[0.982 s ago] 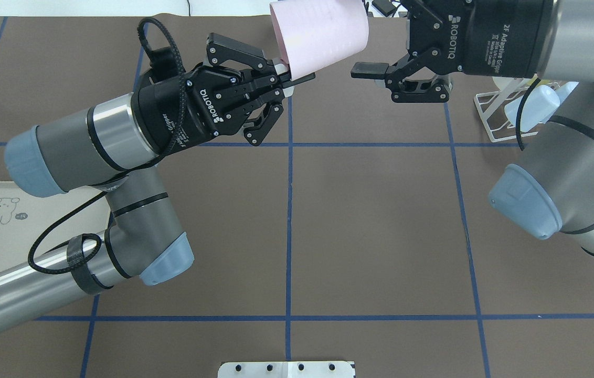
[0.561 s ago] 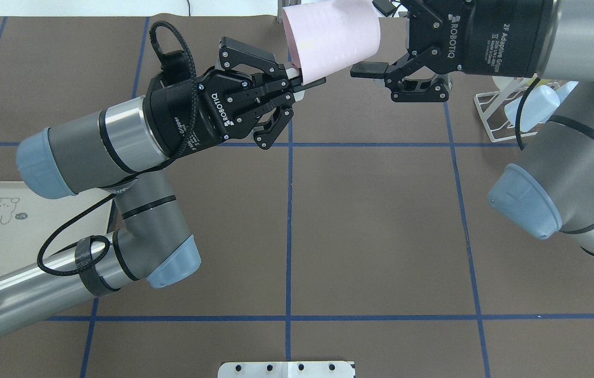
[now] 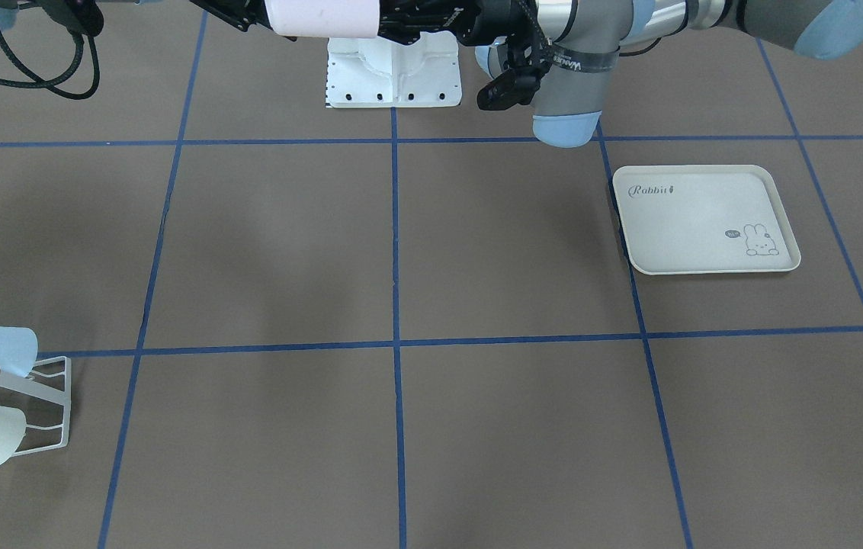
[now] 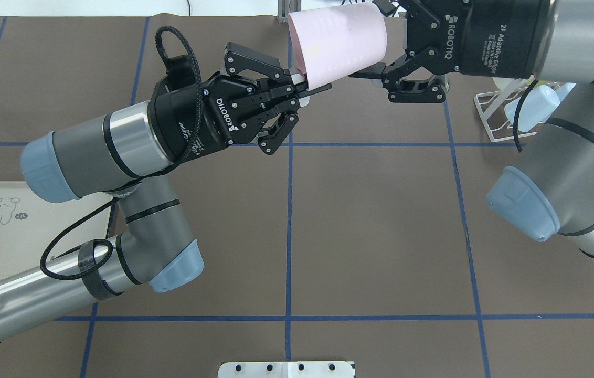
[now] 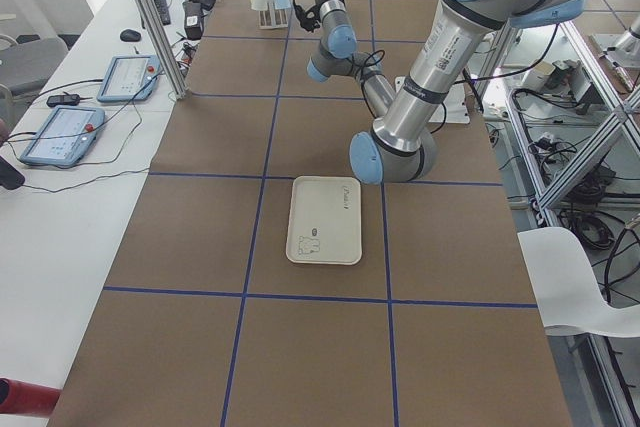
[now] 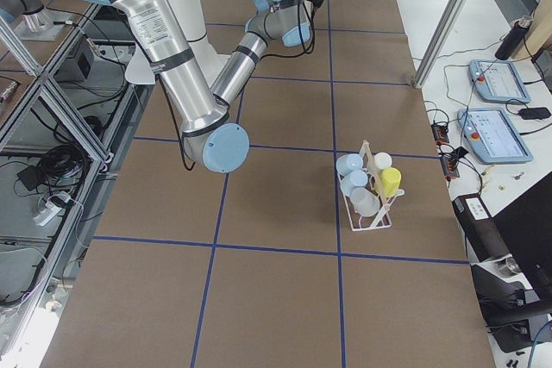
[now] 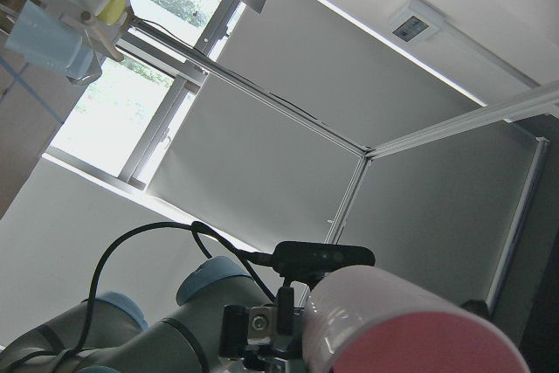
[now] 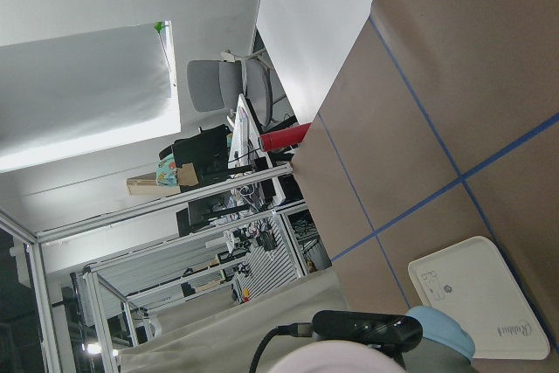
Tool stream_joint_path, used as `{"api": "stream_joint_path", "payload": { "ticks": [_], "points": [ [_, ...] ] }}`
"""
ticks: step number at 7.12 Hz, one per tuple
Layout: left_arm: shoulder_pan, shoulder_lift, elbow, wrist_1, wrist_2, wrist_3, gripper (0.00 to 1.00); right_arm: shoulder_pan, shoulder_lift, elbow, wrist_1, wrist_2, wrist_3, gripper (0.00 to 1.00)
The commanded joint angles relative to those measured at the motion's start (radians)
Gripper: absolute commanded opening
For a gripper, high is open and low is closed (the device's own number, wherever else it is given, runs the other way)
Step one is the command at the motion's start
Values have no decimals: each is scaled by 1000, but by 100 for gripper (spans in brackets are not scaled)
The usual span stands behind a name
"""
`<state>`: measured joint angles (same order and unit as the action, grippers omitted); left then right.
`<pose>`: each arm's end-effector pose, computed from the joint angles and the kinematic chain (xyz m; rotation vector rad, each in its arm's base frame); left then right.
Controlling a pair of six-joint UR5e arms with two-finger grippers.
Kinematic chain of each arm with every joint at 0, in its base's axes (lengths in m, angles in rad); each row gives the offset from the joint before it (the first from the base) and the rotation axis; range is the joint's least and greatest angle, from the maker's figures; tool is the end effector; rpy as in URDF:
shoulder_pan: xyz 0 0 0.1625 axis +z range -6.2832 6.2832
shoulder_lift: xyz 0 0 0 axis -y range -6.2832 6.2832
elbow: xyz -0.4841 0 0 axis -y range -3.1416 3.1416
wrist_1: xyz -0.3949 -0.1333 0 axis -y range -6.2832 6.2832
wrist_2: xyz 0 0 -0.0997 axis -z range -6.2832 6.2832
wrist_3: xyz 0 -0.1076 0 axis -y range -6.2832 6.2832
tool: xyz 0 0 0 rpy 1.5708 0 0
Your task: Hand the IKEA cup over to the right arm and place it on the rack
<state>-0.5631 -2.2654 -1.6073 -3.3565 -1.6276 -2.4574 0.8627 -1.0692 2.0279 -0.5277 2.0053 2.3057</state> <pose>0.4275 -0.4203 0.1253 -0.4410 2.5550 -0.5000 -0.2627 -0.4421 0.1324 -0.1539 -2.0044 0.6075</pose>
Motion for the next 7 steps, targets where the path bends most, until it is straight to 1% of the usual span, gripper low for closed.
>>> {"api": "stream_joint_path", "payload": {
  "ticks": [1, 2, 3, 4, 5, 6, 7],
  "points": [
    [0, -2, 0, 0, 0, 0, 0, -2, 0, 2, 0, -2, 11, 92],
    [0, 0, -2, 0, 0, 0, 0, -2, 0, 8, 0, -2, 45, 59],
    [0, 0, -2, 0, 0, 0, 0, -2, 0, 9, 0, -8, 49, 11],
    [0, 0, -3, 0, 0, 2, 0, -2, -2, 14, 0, -8, 49, 0],
    [0, 0, -6, 0, 0, 0, 15, -2, -2, 14, 0, -10, 49, 0],
    [-1, 1, -9, 0, -2, 2, 60, -2, 0, 14, 0, -11, 50, 0],
    [-4, 3, -13, 0, -3, 2, 77, -2, 0, 15, 0, -11, 52, 0]
  ]
}}
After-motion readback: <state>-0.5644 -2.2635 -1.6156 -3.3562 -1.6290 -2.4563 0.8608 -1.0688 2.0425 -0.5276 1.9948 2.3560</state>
